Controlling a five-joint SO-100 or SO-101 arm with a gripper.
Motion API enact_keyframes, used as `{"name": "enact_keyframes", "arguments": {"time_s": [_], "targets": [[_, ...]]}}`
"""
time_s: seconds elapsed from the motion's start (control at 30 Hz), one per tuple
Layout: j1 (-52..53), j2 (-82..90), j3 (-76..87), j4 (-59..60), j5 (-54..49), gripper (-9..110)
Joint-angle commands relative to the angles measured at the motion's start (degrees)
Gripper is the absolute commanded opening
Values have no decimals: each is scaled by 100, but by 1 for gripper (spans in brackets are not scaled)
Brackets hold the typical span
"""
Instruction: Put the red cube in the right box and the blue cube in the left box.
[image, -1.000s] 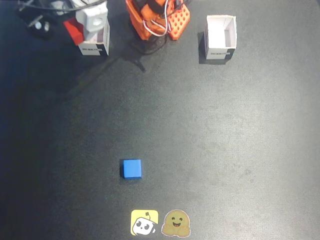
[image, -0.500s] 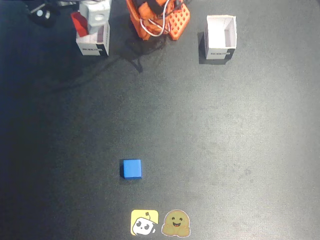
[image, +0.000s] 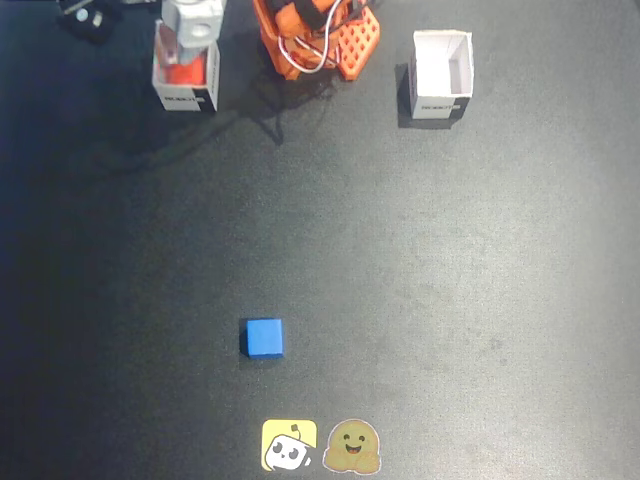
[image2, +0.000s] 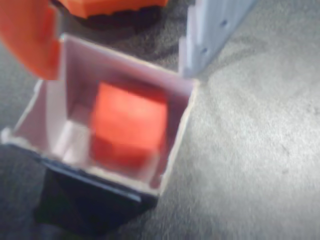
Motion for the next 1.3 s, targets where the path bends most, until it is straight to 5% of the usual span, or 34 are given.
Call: {"name": "enact_keyframes", "arguments": {"time_s": [0.0, 0.33, 1.27], "targets": [[26, 97, -26, -97, -70, 20], [-149, 70, -211, -360, -580, 9], [-4491, -738, -396, -1222, -668, 4]]}}
